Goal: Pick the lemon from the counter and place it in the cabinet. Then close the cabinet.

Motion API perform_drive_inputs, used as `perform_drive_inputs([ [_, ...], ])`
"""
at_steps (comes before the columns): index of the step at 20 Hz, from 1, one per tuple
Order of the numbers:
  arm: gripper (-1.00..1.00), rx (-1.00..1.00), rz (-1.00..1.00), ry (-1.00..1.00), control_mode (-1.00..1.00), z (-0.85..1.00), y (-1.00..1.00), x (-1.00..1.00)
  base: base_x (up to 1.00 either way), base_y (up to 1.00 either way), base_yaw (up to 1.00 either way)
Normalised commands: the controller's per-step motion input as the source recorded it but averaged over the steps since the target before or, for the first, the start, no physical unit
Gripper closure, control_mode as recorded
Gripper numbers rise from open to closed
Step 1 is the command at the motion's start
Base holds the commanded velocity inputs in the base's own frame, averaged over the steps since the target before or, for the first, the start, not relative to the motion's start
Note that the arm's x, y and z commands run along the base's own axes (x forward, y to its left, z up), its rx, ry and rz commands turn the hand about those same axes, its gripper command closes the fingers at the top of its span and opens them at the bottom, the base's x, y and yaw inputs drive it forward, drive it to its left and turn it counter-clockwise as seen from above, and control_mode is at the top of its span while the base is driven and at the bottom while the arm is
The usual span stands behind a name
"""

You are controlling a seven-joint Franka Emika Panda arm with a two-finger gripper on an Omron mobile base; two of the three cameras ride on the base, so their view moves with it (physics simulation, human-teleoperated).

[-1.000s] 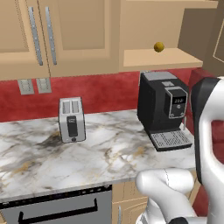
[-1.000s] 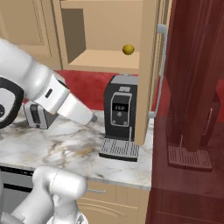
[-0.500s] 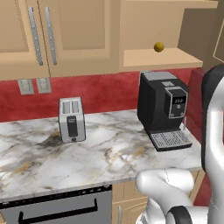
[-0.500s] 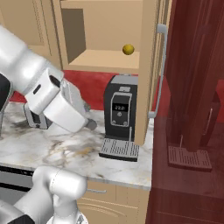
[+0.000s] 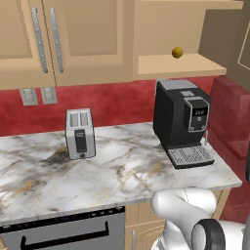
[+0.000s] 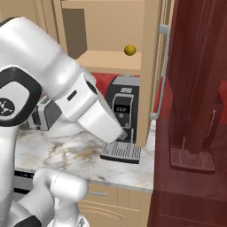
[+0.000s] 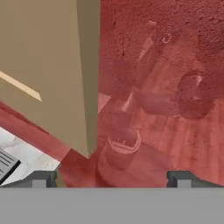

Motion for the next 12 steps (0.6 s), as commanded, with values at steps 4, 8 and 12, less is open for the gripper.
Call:
perform_drive_inputs([
  [4, -1.0, 0.0, 0.11, -0.18, -1.0, -0.65, -0.4, 0.03, 0.0, 0.0, 0.0],
  [8, -1.0, 0.0, 0.19, -0.13, -1.0, -0.44, -0.29, 0.39, 0.0, 0.0, 0.0],
  [12, -1.0, 0.01, 0.32, -0.09, -1.0, -0.15, -0.31, 0.54, 0.0, 0.0, 0.0],
])
